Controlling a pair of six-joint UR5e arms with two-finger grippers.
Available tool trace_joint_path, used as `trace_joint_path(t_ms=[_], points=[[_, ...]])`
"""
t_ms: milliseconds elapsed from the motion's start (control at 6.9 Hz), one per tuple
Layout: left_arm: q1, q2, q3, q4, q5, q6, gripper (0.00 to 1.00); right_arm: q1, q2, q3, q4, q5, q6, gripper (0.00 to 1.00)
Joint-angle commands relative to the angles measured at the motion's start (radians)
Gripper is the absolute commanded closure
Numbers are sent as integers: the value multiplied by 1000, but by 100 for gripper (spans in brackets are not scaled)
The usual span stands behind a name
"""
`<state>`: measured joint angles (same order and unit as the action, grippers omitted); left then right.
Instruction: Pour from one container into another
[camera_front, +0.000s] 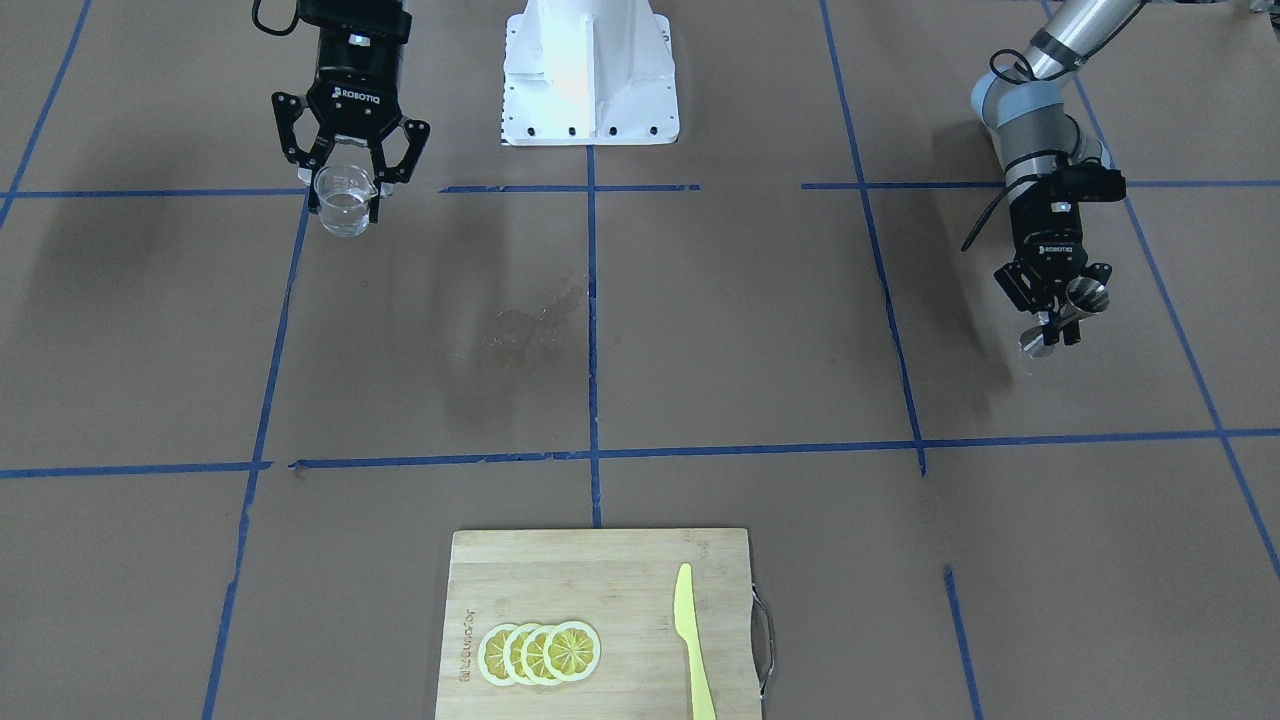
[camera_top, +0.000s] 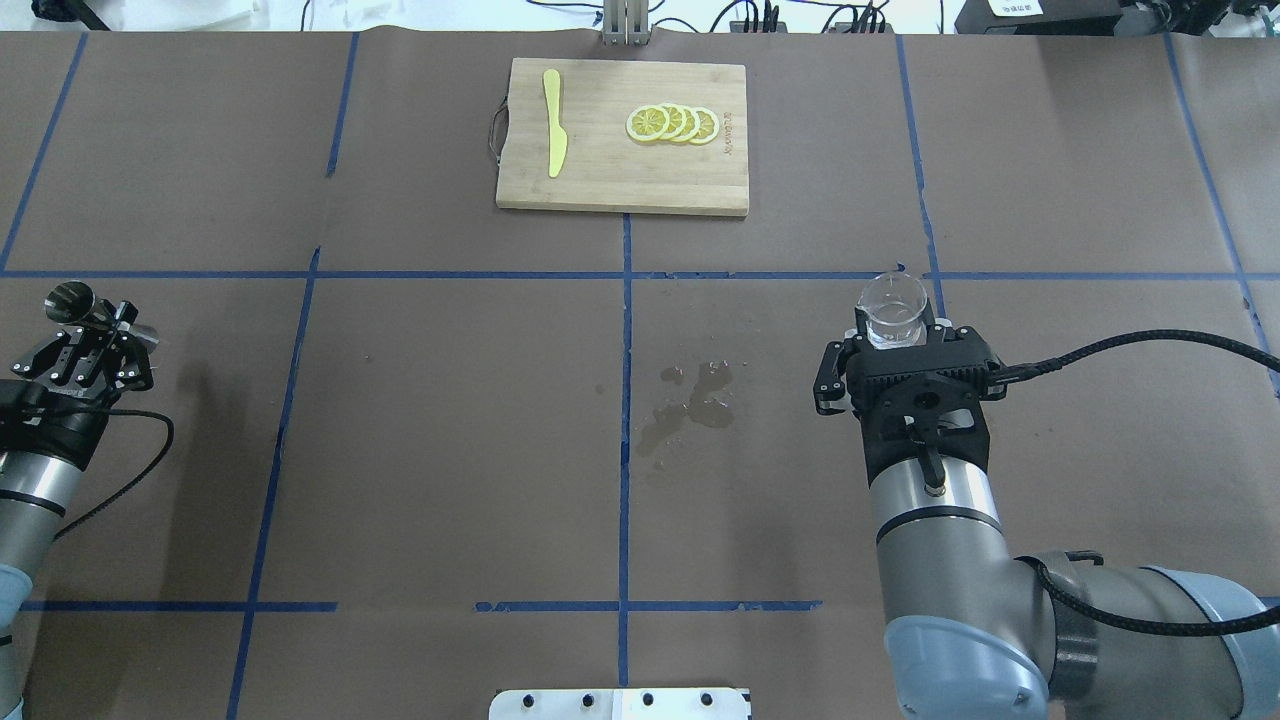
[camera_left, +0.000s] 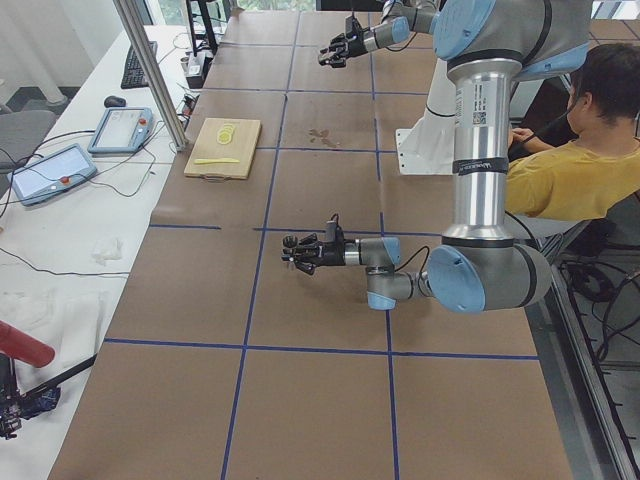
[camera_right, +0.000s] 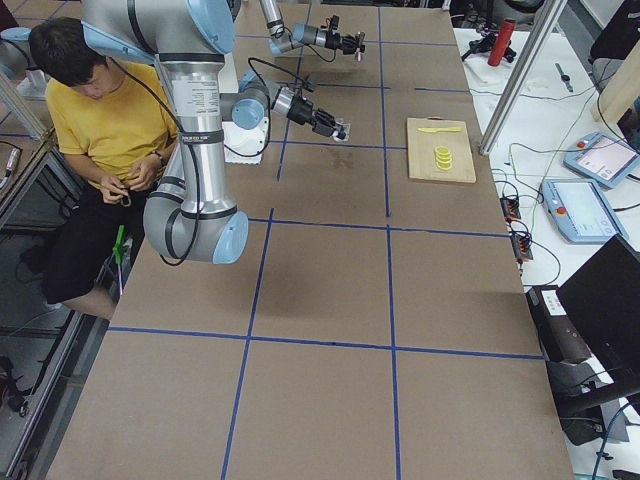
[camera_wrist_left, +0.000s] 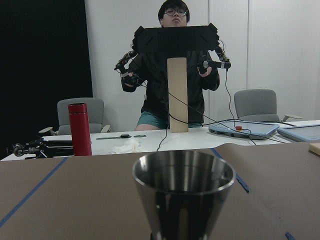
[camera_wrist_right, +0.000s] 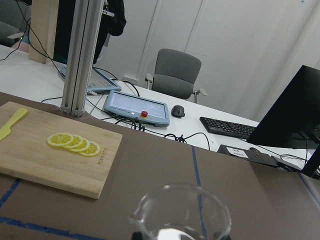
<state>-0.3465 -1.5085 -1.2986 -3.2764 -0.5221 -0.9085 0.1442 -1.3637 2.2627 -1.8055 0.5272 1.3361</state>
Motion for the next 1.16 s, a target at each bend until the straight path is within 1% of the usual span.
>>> trace_joint_path(t_ms=[0,290,435,1014], points=[[1,-1,19,1,-30,-4,100,0,2,0,0,0,0,100],[4,-1,21,3,-62,-32,100,0,2,0,0,0,0,100],[4,-1,34,3,-65,-33,100,0,2,0,0,0,0,100],[6,-1,36,7,-84,-35,100,0,2,0,0,0,0,100]])
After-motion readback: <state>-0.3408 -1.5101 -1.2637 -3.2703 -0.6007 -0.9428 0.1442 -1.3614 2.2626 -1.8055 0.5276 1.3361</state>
